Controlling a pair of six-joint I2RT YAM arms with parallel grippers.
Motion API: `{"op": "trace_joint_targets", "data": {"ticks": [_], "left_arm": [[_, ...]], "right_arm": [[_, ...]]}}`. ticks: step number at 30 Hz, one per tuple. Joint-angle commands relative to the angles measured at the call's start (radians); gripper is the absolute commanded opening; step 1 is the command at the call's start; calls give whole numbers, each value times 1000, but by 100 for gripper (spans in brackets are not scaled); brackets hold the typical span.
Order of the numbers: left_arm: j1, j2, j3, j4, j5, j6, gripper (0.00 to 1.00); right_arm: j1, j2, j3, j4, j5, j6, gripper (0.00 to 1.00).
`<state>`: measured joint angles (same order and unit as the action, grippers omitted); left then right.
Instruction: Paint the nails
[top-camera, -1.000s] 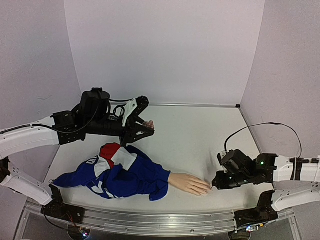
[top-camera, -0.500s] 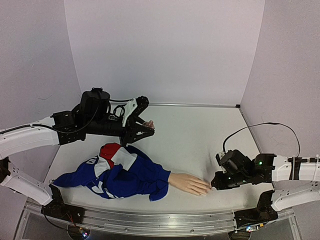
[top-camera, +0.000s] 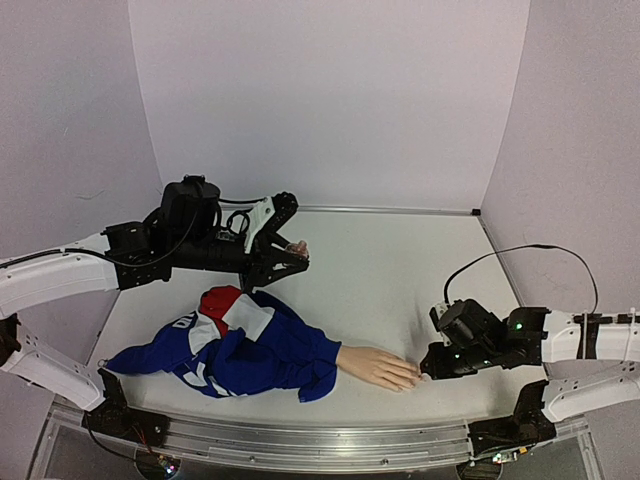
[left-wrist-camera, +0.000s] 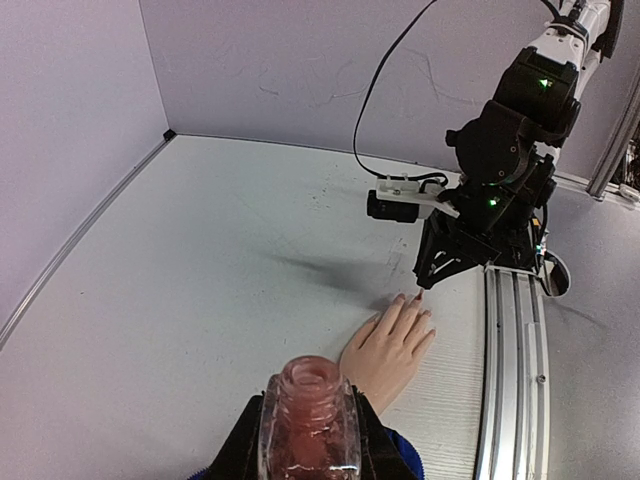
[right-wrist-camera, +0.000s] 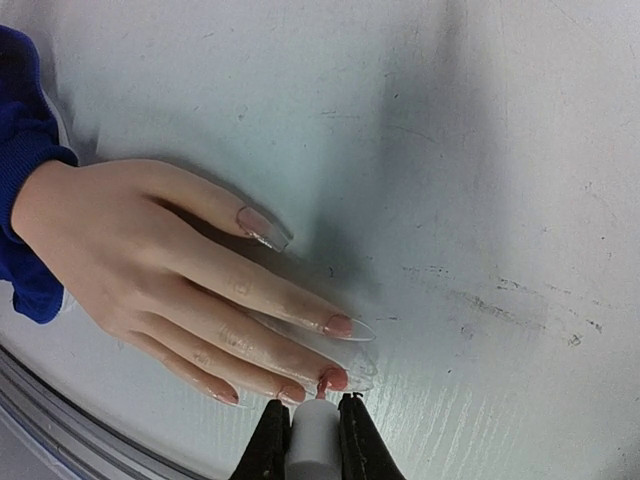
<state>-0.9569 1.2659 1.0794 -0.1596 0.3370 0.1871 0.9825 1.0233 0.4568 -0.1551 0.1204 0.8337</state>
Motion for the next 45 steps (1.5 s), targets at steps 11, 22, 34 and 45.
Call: {"op": "trace_joint_targets", "data": {"ticks": [11, 22, 34, 45], "left_arm": [[-5, -8, 36, 28, 8, 16, 0], [-5, -11, 35, 28, 8, 17, 0], [-5, -12, 35, 28, 9, 15, 0], [-5, -12, 36, 28, 11, 14, 0]], "right_arm": [[5, 42, 16, -37, 10, 5, 0], [4, 54, 16, -39, 44, 30, 0], [5, 61, 16, -66, 68, 55, 0], [4, 67, 19, -86, 78, 67, 0]]}}
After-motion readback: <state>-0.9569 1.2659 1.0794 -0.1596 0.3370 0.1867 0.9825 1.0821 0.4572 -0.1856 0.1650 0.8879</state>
